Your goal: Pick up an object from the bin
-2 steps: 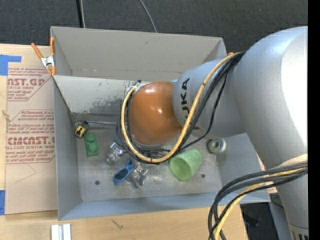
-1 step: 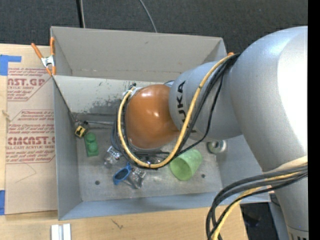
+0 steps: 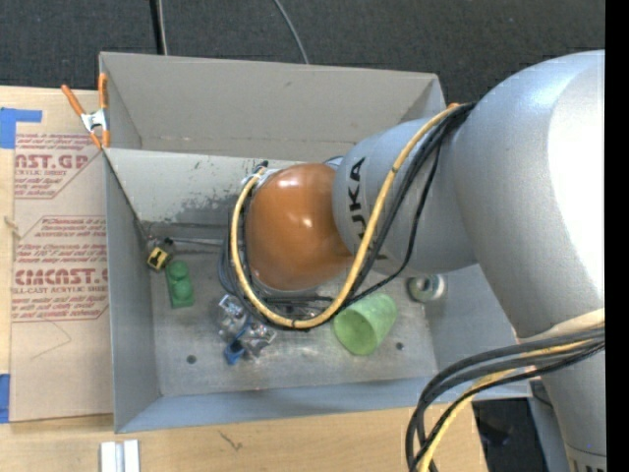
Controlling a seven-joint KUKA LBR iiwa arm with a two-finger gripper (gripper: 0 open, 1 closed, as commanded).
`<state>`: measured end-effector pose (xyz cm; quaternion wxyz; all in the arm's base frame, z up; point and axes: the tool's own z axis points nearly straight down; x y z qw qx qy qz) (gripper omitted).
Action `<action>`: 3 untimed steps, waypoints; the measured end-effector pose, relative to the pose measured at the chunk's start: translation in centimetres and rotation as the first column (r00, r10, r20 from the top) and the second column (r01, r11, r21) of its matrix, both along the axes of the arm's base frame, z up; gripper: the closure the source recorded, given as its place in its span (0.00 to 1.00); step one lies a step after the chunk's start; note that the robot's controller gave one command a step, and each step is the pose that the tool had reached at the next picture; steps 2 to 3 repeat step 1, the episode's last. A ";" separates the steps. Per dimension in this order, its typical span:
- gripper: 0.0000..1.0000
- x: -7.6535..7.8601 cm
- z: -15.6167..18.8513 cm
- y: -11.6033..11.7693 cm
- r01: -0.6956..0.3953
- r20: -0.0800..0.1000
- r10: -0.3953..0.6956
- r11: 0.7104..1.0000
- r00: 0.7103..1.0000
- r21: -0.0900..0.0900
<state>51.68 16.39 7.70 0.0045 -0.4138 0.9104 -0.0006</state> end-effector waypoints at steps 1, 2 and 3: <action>1.00 0.2 8.0 0.2 0.000 0.000 0.000 1.000 1.000 0.001; 1.00 0.2 8.0 0.2 0.000 0.000 0.000 1.000 1.000 0.001; 1.00 0.2 8.0 0.2 0.000 0.000 0.000 1.000 1.000 0.001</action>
Offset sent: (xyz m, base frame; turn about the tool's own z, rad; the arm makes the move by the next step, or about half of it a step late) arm 0.0000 0.0000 0.0761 0.0000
